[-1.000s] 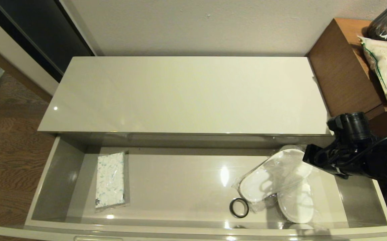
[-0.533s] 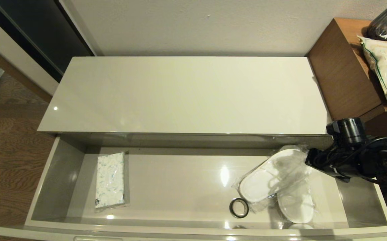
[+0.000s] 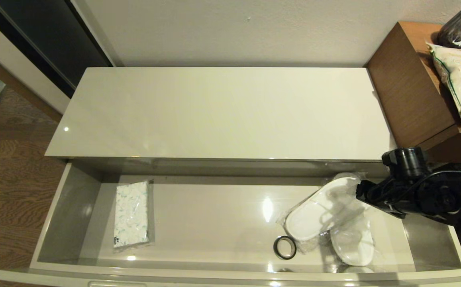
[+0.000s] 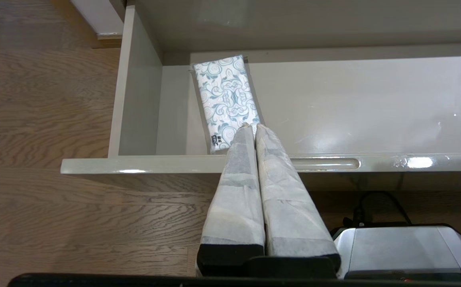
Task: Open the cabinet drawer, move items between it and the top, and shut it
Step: Take out the disposable slippers from the drawer
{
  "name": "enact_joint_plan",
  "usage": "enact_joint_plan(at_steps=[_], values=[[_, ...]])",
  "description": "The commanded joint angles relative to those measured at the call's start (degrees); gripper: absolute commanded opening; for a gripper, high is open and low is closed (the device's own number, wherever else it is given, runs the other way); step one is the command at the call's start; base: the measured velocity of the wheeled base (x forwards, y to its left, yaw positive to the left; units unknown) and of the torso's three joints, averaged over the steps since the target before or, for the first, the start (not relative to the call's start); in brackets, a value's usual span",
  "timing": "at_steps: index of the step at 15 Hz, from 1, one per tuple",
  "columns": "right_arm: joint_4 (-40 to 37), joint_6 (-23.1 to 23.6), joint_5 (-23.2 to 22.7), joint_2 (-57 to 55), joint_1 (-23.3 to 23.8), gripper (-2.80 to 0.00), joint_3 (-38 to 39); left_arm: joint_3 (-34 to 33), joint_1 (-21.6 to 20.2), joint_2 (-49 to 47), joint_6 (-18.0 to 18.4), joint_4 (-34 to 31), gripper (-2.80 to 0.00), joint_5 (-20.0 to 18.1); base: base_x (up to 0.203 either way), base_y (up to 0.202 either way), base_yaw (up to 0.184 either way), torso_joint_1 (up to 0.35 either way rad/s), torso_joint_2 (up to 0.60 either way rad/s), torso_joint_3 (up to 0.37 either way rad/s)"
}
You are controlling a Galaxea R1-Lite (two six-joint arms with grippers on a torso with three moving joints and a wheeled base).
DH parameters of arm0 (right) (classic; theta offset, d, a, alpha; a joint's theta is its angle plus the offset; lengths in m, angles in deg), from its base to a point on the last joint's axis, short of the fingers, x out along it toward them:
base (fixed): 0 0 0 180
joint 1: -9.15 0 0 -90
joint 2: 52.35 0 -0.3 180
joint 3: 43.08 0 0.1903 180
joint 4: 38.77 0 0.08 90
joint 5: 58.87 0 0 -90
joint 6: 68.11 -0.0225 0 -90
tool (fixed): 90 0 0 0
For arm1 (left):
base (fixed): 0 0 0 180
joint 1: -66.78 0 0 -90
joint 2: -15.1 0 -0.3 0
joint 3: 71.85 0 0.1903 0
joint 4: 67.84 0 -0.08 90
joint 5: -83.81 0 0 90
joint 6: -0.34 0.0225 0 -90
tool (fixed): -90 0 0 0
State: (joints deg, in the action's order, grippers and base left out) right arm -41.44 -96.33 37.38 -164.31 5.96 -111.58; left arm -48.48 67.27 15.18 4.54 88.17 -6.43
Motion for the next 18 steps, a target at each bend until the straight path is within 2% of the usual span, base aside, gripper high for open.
enact_joint_plan(at_steps=[1,4,6,14,15,18], values=[[5.0,1.5,0.3,-5.5,0.1,0.0,1.0,-0.1,0.0,-0.1,0.0,0.0,-2.8,0.0,0.0,0.0,0.0,0.0,0.0,0.0],[14.1,4.6,1.7,-12.5,0.3,0.0,1.4,0.0,0.0,-0.1,0.0,0.0,-2.8,0.0,0.0,0.0,0.0,0.0,0.0,0.0],[17.3,5.3,2.5,-15.8,0.2,0.0,1.0,0.0,0.0,-0.1,0.0,0.0,-2.8,0.0,0.0,0.0,0.0,0.0,0.0,0.0],[16.5,6.4,2.7,-16.4,0.2,0.0,0.3,-0.1,0.0,-0.1,0.0,0.0,-2.8,0.0,0.0,0.0,0.0,0.0,0.0,0.0],[15.9,6.7,3.0,-15.9,0.2,-2.8,0.3,0.0,0.0,-0.1,0.0,0.0,-2.8,0.0,0.0,0.0,0.0,0.0,0.0,0.0],[13.0,6.7,3.0,-12.2,0.2,-2.8,-0.3,0.0,0.0,-0.1,0.0,0.0,-2.8,0.0,0.0,0.0,0.0,0.0,0.0,0.0]])
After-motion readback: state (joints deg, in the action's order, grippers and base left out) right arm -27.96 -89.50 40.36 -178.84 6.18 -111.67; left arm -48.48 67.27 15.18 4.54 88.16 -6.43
